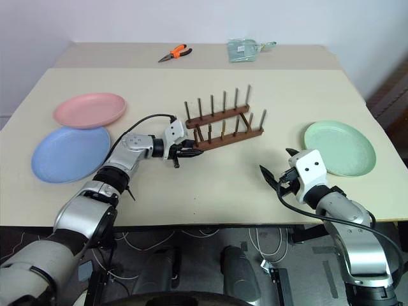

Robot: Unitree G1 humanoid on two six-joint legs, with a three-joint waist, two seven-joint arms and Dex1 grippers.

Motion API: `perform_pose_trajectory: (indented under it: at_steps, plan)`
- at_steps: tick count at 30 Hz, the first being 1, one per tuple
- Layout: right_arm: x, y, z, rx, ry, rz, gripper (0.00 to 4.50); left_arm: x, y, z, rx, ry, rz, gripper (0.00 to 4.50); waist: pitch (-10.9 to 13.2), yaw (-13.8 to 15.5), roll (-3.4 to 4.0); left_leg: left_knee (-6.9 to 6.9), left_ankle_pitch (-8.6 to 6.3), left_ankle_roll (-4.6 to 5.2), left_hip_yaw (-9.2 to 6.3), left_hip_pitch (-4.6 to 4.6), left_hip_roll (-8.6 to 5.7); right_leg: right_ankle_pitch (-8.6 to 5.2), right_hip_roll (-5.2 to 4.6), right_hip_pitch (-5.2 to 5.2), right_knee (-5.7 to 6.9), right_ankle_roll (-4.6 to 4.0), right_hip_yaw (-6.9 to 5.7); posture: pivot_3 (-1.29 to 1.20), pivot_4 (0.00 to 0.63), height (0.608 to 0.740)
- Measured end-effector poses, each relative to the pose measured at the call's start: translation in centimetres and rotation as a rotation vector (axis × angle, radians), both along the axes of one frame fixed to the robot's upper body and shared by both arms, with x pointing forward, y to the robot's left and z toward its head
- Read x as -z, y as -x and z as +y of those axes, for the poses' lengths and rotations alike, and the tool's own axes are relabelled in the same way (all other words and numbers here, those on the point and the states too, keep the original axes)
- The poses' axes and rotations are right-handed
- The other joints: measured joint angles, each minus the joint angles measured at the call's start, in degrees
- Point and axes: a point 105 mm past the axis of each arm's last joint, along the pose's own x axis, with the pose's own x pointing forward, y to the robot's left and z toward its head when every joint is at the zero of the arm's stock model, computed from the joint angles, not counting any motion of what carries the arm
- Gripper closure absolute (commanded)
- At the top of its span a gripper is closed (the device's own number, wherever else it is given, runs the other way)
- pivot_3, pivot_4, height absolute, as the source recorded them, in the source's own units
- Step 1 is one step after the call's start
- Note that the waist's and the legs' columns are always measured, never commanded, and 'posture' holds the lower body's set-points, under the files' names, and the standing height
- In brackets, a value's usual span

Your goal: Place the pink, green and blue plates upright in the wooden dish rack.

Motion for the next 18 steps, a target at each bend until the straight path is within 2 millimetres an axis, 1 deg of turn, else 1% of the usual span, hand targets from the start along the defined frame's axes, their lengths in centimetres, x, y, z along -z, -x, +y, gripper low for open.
perform_pose_trajectory:
  at_steps: [5,8,10,11,12,15,16,17,18]
  plan:
    - [0.0,0.0,0.0,0.003,0.001,-0.002,0.00,0.0,0.5,0.3,0.051,-0.017,-0.018,3.73,0.00,-0.03,0.00,-0.01,0.00,0.00,0.00,0.00,0.00,0.00,0.00,0.00,0.00,0.00,0.00,0.00,0.150,0.732]
    - [0.1,0.1,-0.1,0.003,0.002,0.003,0.00,0.2,1.8,0.6,0.133,-0.033,-0.021,3.73,0.00,-0.01,0.01,-0.03,0.00,0.00,0.00,-0.01,0.01,0.00,-0.01,-0.01,0.00,0.00,0.00,0.00,0.150,0.732]
    - [0.4,0.5,-0.6,0.015,0.011,0.018,0.00,0.4,3.1,0.8,0.202,-0.051,-0.008,2.70,0.00,0.04,0.01,-0.03,0.00,0.00,0.00,-0.02,0.01,-0.01,-0.01,0.00,-0.01,-0.01,0.00,0.00,0.150,0.732]
    - [0.5,0.6,-1.1,0.030,0.017,0.024,0.00,0.4,3.5,0.9,0.222,-0.052,0.002,2.27,0.00,0.08,0.01,-0.02,0.00,0.00,0.00,-0.02,0.01,-0.01,-0.02,0.00,-0.01,-0.01,0.00,0.00,0.150,0.732]
    - [0.5,0.7,-1.6,0.043,0.025,0.028,0.00,0.4,3.7,1.1,0.226,-0.055,0.014,1.86,0.00,0.15,0.01,0.01,0.00,0.00,0.00,-0.02,0.01,-0.01,-0.02,0.00,-0.01,-0.02,0.00,0.00,0.150,0.732]
    - [0.6,1.0,-2.3,0.055,0.036,0.037,0.00,0.4,3.7,1.5,0.201,-0.067,0.018,0.35,-0.01,0.12,0.01,0.03,0.00,0.00,0.00,-0.01,0.01,-0.01,-0.02,0.02,0.00,-0.02,0.00,0.00,0.150,0.732]
    - [0.7,1.1,-2.2,0.051,0.036,0.044,0.00,0.3,3.5,1.7,0.183,-0.072,0.011,0.05,-0.01,0.11,0.01,0.03,0.00,0.01,-0.01,-0.01,0.01,-0.01,-0.02,0.02,0.00,-0.01,0.00,0.00,0.150,0.732]
    - [1.0,1.3,-2.1,0.042,0.036,0.056,0.00,0.2,3.3,1.9,0.161,-0.079,0.004,0.05,-0.01,0.06,0.02,0.02,0.00,0.01,-0.01,0.00,0.01,-0.01,-0.02,0.02,0.01,-0.01,0.00,0.00,0.150,0.732]
    - [1.2,1.4,-2.0,0.031,0.037,0.067,0.25,0.1,3.2,2.1,0.153,-0.088,0.001,0.01,-0.01,-0.10,0.02,0.01,0.00,0.01,-0.01,0.01,0.01,-0.01,-0.01,0.02,0.01,-0.01,0.01,0.00,0.150,0.732]
